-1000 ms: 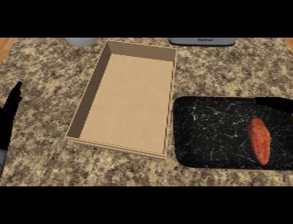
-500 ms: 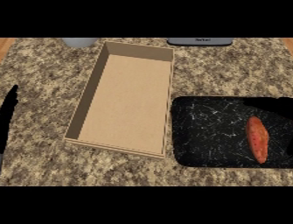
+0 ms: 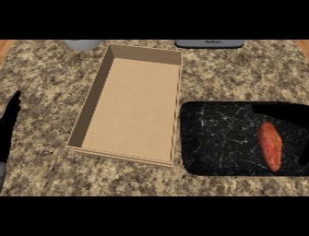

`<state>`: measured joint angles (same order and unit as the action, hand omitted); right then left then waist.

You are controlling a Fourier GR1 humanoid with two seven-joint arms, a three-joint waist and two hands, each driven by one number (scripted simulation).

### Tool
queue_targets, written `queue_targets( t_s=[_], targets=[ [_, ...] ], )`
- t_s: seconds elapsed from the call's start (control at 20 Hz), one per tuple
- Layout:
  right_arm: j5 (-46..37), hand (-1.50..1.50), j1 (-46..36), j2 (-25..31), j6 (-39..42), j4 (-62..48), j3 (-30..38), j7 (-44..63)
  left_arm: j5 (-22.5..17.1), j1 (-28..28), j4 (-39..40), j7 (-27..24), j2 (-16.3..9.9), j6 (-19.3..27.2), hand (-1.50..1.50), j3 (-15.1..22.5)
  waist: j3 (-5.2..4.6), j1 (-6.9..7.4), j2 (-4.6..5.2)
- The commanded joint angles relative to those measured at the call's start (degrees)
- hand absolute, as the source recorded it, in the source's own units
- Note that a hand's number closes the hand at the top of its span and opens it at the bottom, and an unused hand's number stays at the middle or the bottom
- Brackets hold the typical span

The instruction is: Pick the sweet potato from the tray and place it in the cardboard box

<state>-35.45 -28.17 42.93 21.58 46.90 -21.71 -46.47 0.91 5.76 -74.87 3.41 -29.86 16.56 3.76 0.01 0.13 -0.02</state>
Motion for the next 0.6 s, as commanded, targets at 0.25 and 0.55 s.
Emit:
queue_targets(
  t_s=[0.25, 0.55],
  targets=[
    [3.18, -1.5, 4.04, -0.16, 7.0, 9.38, 1.29, -0.77, 1.29, 0.77, 3.68, -2.93, 1.48, -2.0, 0.0, -2.49, -0.04, -0.39, -0.01],
    [-2.72, -1.5, 6.54, 1.87, 5.42, 11.09, -0.14, 3.24, 1.28, -0.35, -1.21, 0.24, -0.01, -4.85, 0.0, -4.64, 0.0, 0.15, 0.05]
  ],
)
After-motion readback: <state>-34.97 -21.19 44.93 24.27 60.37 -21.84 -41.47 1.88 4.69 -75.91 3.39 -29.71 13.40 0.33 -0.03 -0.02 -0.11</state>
